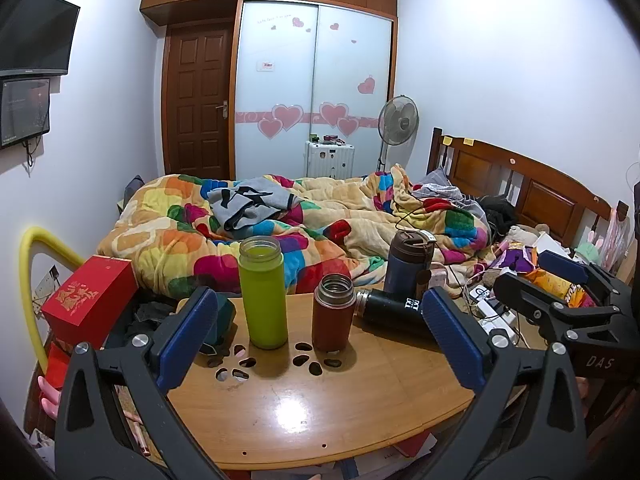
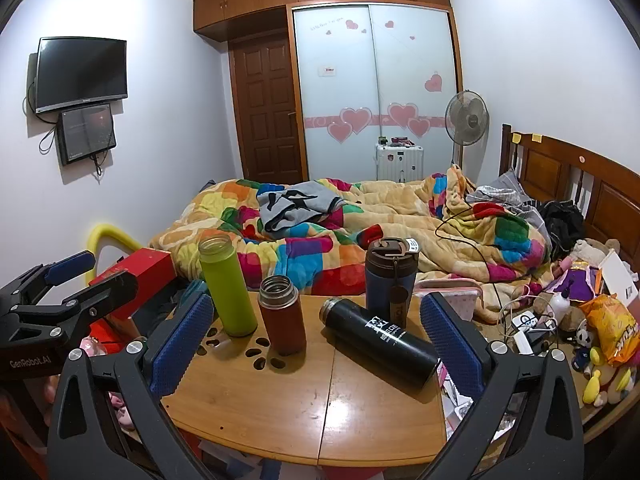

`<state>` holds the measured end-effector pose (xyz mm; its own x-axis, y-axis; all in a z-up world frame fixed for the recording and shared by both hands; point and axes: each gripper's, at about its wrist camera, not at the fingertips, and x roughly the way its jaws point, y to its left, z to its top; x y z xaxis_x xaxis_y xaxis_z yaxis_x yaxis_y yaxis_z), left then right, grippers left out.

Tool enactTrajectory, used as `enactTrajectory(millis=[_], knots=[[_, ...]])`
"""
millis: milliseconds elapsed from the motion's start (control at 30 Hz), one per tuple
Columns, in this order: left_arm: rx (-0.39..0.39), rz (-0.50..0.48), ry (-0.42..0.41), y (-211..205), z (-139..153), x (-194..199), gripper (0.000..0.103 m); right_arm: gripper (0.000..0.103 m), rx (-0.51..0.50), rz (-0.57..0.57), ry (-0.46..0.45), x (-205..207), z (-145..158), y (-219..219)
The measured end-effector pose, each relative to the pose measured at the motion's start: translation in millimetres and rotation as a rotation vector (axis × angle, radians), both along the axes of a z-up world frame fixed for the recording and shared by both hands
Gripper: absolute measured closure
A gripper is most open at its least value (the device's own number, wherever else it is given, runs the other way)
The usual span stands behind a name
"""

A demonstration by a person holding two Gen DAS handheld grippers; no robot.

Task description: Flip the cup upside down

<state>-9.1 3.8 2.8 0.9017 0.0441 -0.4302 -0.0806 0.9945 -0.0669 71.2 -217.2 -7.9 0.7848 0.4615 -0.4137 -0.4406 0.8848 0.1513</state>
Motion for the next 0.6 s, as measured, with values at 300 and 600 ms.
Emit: enactTrajectory(millis=[300, 600], knots=[[0.003, -0.003, -0.004, 0.2, 3.6, -1.5, 0.0, 0.0, -0.002, 0.0, -0.002, -0.8, -1.2, 1.2], [0.004, -0.003, -0.004, -0.6, 3.5, -1.7, 0.0, 0.0, -0.002, 0.003, -0.005, -2.1, 6.9, 1.9]])
